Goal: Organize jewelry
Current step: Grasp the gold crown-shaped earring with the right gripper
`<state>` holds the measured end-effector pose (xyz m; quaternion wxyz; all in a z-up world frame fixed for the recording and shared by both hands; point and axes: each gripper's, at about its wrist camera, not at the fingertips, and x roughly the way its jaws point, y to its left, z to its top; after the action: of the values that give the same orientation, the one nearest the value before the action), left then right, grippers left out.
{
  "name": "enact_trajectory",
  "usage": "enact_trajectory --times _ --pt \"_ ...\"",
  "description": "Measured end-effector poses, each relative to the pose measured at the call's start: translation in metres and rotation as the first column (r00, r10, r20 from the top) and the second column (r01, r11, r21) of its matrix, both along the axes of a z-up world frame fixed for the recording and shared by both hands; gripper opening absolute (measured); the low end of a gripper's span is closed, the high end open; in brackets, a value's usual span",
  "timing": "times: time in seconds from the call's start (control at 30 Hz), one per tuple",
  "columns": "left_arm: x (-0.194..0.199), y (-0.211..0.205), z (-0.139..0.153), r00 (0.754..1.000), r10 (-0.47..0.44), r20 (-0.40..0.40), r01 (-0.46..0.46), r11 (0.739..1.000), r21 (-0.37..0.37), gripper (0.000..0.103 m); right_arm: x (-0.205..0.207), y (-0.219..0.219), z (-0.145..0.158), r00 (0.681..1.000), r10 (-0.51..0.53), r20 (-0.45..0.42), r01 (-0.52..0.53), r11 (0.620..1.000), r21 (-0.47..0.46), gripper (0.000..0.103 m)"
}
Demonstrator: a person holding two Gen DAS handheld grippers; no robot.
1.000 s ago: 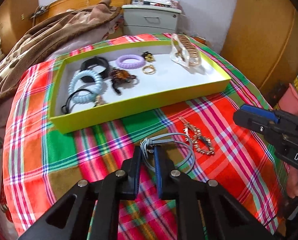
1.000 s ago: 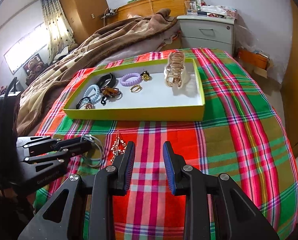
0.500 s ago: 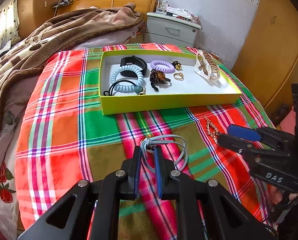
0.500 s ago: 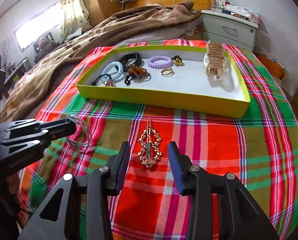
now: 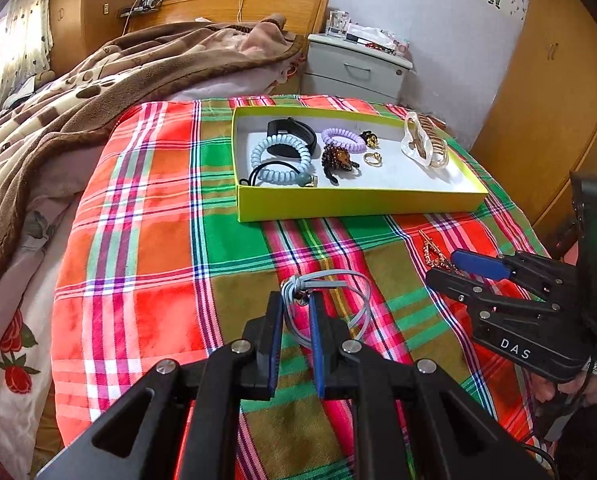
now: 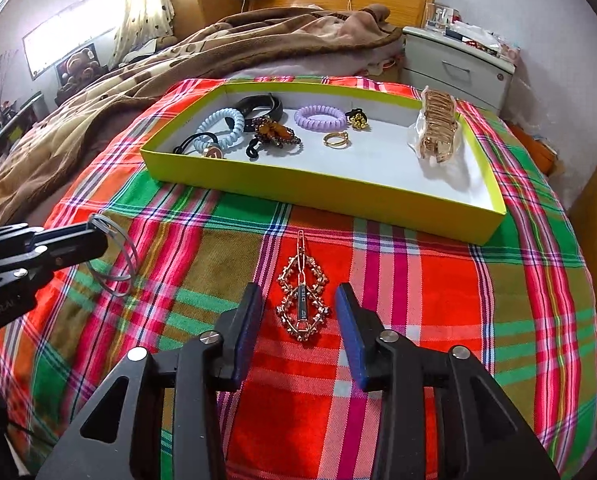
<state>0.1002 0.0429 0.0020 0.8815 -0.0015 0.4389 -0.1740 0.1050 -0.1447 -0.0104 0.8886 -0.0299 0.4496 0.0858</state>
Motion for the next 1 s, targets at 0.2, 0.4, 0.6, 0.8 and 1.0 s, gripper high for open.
enact_trajectory --times 0.2,0.4,0.6,0.8,1.0 --pt "-0.002 0.001 0.003 1.0 0.003 0.008 -0.003 1.0 0.001 0.014 -0.001 -0.004 0.001 1.0 -0.008 0.0 0.008 1.0 0.022 0.029" --pt "-0.004 -0.002 0.006 1.0 0.003 0.014 -0.003 1.0 0.004 0.014 -0.005 -0.007 0.005 1.0 -0.014 0.01 0.014 0.999 0.041 0.029" --pt "-0.006 -0.002 0.009 1.0 0.001 0.021 -0.001 1.0 0.003 0.014 -0.008 -0.008 0.009 1.0 -0.014 0.021 0.013 0.998 0.054 0.029" --pt "-0.007 -0.002 0.012 1.0 0.001 0.029 -0.001 1.0 0.005 0.014 -0.011 -0.01 0.014 0.999 -0.018 0.034 0.016 0.997 0.071 0.029" --pt "-0.008 -0.001 0.018 0.999 0.003 0.044 -0.003 1.0 0.001 0.014 -0.016 -0.014 0.022 0.998 -0.024 0.056 0.018 0.996 0.093 0.029"
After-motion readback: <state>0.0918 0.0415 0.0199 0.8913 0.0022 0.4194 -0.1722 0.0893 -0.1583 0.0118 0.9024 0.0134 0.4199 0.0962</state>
